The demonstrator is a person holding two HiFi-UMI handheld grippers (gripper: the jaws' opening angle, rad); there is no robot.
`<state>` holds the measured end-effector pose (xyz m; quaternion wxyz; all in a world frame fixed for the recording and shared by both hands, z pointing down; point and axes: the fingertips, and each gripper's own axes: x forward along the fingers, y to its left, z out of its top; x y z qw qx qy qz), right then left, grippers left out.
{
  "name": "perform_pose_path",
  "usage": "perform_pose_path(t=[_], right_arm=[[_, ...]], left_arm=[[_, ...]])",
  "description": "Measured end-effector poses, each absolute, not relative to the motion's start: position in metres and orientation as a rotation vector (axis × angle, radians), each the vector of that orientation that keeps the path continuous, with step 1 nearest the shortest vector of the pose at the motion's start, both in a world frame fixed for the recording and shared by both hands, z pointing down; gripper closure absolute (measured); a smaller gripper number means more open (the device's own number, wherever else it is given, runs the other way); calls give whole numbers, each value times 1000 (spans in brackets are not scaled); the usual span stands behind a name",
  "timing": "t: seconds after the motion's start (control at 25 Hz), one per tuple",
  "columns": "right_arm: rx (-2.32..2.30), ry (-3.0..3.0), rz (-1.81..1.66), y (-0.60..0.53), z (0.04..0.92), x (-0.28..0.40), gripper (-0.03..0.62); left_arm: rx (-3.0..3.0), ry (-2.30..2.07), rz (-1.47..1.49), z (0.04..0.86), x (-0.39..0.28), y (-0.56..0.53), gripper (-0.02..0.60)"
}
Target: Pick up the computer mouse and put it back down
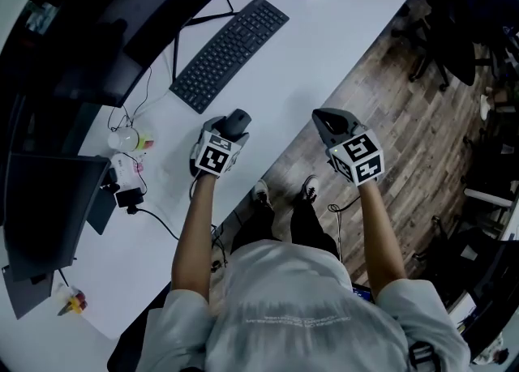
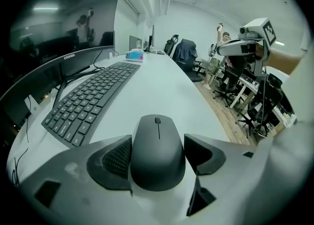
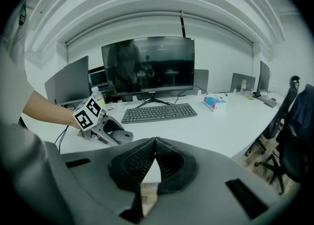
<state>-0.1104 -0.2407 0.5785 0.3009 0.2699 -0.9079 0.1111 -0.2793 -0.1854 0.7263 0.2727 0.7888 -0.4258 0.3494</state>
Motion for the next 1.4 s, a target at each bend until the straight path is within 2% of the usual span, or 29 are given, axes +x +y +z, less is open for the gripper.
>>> perform_pose_path(t=[0.6, 0.84, 1.4], right_arm=[[835, -2408, 244, -250, 550, -64, 594], [959, -2405, 171, -264, 514, -30, 592], [1141, -2529, -62, -265, 396, 16, 592]], left_arm=[[2109, -1278, 915, 707, -276, -192, 291], [2203, -1428, 788, 647, -265, -215, 291], [2481, -1680, 564, 448, -223, -223, 291]])
